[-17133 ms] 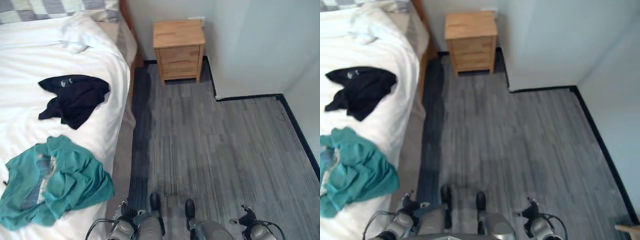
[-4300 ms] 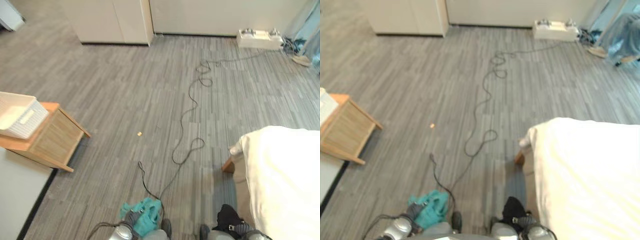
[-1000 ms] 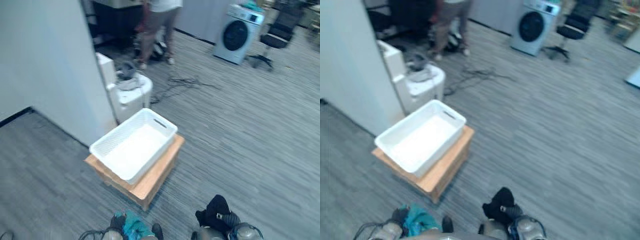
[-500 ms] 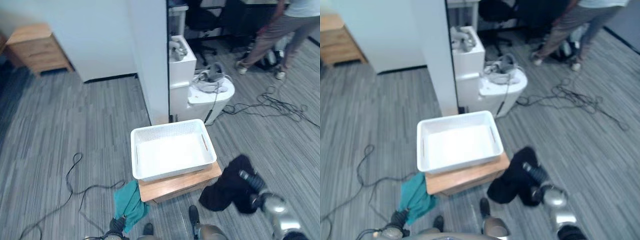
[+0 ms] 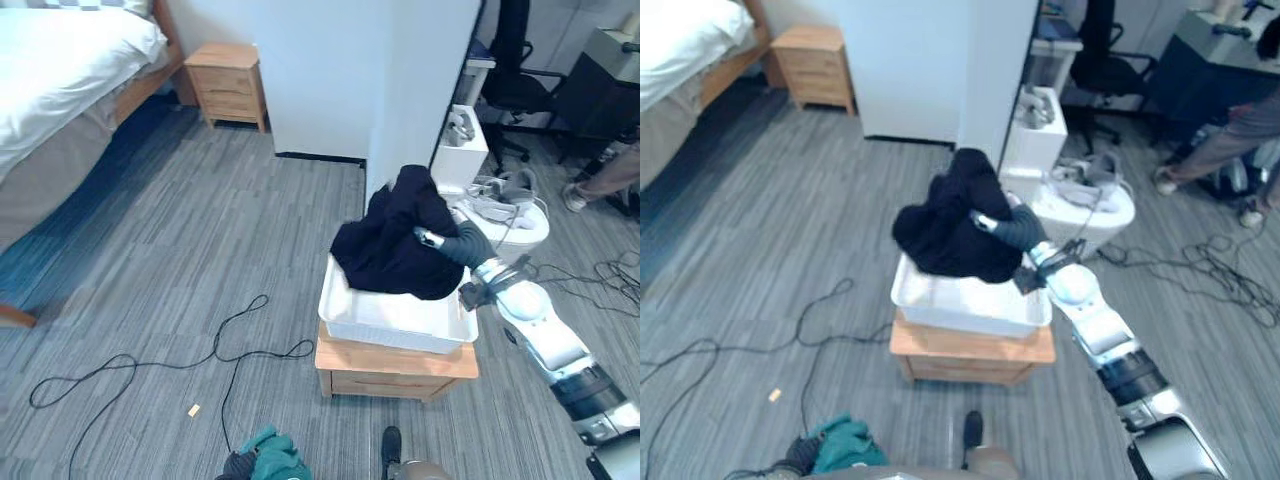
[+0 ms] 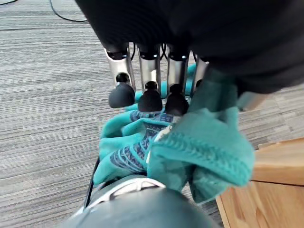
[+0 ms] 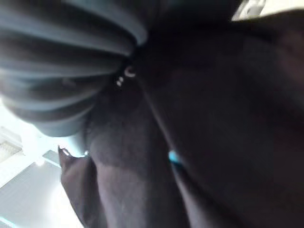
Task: Tidy up the quilt and then pick up the clothes from the bed and put them into the laundry hamper.
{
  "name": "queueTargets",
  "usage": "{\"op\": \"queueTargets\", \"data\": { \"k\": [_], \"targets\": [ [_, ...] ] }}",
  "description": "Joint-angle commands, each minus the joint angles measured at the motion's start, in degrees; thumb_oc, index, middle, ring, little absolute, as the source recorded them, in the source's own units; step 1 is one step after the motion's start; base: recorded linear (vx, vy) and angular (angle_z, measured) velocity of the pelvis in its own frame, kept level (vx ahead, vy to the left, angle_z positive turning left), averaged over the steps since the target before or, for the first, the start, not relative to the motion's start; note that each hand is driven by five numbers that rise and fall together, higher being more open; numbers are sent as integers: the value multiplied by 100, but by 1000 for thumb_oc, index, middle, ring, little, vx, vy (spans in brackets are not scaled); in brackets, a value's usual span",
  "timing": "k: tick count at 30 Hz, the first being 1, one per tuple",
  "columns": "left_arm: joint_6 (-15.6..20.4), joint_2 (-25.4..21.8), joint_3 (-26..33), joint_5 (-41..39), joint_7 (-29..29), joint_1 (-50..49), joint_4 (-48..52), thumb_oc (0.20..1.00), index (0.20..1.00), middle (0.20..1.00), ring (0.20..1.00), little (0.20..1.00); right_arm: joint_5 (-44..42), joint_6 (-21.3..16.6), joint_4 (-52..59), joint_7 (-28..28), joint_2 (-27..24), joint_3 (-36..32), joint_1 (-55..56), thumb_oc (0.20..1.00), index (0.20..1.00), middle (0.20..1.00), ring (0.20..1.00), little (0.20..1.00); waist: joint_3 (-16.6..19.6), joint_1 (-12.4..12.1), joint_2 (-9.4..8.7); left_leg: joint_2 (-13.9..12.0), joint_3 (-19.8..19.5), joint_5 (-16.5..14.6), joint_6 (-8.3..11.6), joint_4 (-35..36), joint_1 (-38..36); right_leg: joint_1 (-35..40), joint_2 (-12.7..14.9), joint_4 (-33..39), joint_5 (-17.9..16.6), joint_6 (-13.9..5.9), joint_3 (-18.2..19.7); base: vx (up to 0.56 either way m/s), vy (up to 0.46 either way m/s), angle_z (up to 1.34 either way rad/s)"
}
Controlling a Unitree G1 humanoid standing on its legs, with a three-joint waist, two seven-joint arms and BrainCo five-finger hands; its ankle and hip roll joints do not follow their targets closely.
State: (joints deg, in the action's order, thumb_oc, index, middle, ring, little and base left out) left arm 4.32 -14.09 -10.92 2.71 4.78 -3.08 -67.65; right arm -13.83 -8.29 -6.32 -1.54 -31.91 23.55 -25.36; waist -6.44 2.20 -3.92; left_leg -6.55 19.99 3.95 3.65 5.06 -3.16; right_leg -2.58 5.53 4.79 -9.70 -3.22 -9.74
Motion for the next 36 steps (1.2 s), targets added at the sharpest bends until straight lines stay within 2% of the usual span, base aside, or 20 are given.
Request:
{"op": "queueTargets", "data": {
  "k": [1, 4, 6, 7, 10, 13, 14, 15, 17, 21, 22, 23, 26, 30, 32, 33, 36],
  "targets": [
    [215, -386, -46, -494, 157, 414, 148, 200, 200, 200, 200, 200, -63, -127, -1605, 439, 477, -145, -1005, 200, 200, 200, 200, 200, -114, -249, -48, -211, -228, -276, 279, -6, -116, 583, 415, 21, 1095, -547, 128, 49, -47, 24],
    [412, -496, -122, -663, 158, 478, 451, 200, 200, 200, 200, 200, -17, -95, -2660, 731, 507, -354, -1225, 200, 200, 200, 200, 200, -250, -372, 91, -178, -295, -246, 280, -6, -56, 586, 456, 21, 1085, -565, 10, 6, 4, 25],
    [466, -537, -164, -682, 178, 511, 583, 200, 200, 200, 200, 200, 31, -91, -2923, 854, 475, -441, -1266, 200, 200, 200, 200, 200, -302, -392, 138, -167, -329, -231, 283, -6, -20, 578, 472, 21, 1084, -574, -45, -7, 24, 27],
    [558, -639, -231, -677, 186, 543, 885, 200, 200, 200, 200, 200, 15, -108, -3234, 1185, 405, -811, -1114, 200, 200, 200, 200, 200, -366, -434, 250, -148, -409, -200, 283, -6, 61, 568, 496, 21, 1065, -596, -171, 25, 24, 14],
    [643, -632, -303, -662, 114, 473, 1365, 200, 200, 200, 200, 200, 15, -135, -3017, 1459, 165, -1501, -389, 200, 200, 200, 200, 200, -378, -485, 359, -108, -618, -175, 262, -6, 181, 621, 516, 21, 1097, -625, -402, 60, 30, 34],
    [691, -502, -494, -565, 18, 481, 1647, 200, 200, 200, 200, 200, 209, -168, -2985, 1812, -302, -2341, 501, 200, 200, 200, 200, 200, -324, -555, 433, -68, -840, -198, 262, -6, 240, 769, 550, 21, 1168, -649, -752, 93, 30, 54],
    [707, -444, -517, -580, 22, 482, 1733, 200, 200, 200, 200, 200, 568, -181, -2912, 2195, -408, -2577, 743, 260, 260, 260, 260, 260, -332, -568, 442, -62, -881, -227, 268, -6, 204, 837, 548, 21, 1190, -660, -805, 60, 29, 62],
    [706, -445, -528, -581, 23, 484, 1734, 200, 200, 200, 200, 200, 576, -174, -2896, 2199, -405, -2593, 762, 1000, 1000, 1000, 1000, 1000, -314, -573, 442, -62, -887, -209, 264, -6, 231, 812, 547, 21, 1175, -657, -810, 57, 22, 47],
    [744, -319, -517, -576, 50, 493, 2002, 200, 200, 200, 200, 200, 1659, 72, -2829, 2466, -529, -2710, 1505, 1000, 1000, 1000, 1000, 1000, -299, -669, 416, -80, -978, -267, 269, -6, 153, 912, 498, 21, 1225, -661, -907, 50, -11, 18],
    [841, -374, -558, -785, -30, 453, 2748, 200, 200, 200, 200, 200, 2645, 405, -2990, 2537, -369, -2451, 2118, 1000, 1000, 1000, 1000, 1000, -252, -723, 351, -141, -990, -271, 262, -6, 117, 909, 430, 21, 1230, -656, -875, 17, -20, 10],
    [839, -376, -558, -786, -30, 451, 2751, 200, 200, 200, 200, 200, 2645, 405, -2990, 2537, -367, -2451, 2120, 1000, 1000, 1000, 1000, 1000, -252, -726, 350, -141, -988, -272, 262, -6, 116, 909, 430, 21, 1230, -656, -873, 0, 0, 0],
    [887, -511, -610, -1052, -150, 398, 3459, 200, 200, 200, 200, 200, 2690, 587, -3360, 2492, -176, -2307, 2287, 1000, 1000, 1000, 1000, 1000, -250, -701, 347, -183, -950, -288, 259, -6, 75, 918, 404, 21, 1243, -657, -832, -8, -30, -5],
    [747, -774, -504, -2038, -392, 207, 4763, 200, 200, 200, 200, 200, 1971, 690, -4315, 2470, 241, -2257, 2243, 1000, 1000, 1000, 1000, 1000, -244, -632, 329, -252, -830, -310, 267, -6, -35, 938, 356, 21, 1269, -628, -682, -21, -38, -22],
    [747, -1467, -162, -2611, -524, 99, 6564, 200, 200, 200, 200, 200, 1760, 789, -5026, 2677, 589, -2207, 2192, 1000, 1000, 1000, 1000, 1000, -257, -335, 311, -330, -583, -317, 311, -6, -257, 974, 293, 21, 1304, -567, -364, -39, -32, -34],
    [738, -1475, -154, -2612, -524, 93, 6578, 200, 200, 200, 200, 200, 1760, 788, -5028, 2679, 595, -2204, 2187, 1000, 1000, 1000, 1000, 1000, -245, -338, 305, -331, -577, -299, 309, -6, -235, 948, 291, 21, 1287, -562, -356, -35, -8, -51],
    [737, -2141, 153, -2688, -671, 370, 7910, 200, 200, 200, 200, 200, 1801, 725, -5108, 2997, 779, -2427, 2481, 1000, 1000, 1000, 1000, 1000, -241, -128, 299, -362, -458, -320, 351, -6, -368, 988, 282, 21, 1316, -552, -245, -36, -11, -40],
    [751, -2494, 124, -2830, -737, 828, 8456, 200, 200, 200, 200, 200, 1813, 734, -5107, 3183, 833, -2520, 2610, 1000, 1000, 1000, 1000, 1000, -198, 14, 277, -381, -374, -316, 378, -6, -422, 971, 288, 21, 1301, -554, -178, -24, -15, -26]
  ]
}}
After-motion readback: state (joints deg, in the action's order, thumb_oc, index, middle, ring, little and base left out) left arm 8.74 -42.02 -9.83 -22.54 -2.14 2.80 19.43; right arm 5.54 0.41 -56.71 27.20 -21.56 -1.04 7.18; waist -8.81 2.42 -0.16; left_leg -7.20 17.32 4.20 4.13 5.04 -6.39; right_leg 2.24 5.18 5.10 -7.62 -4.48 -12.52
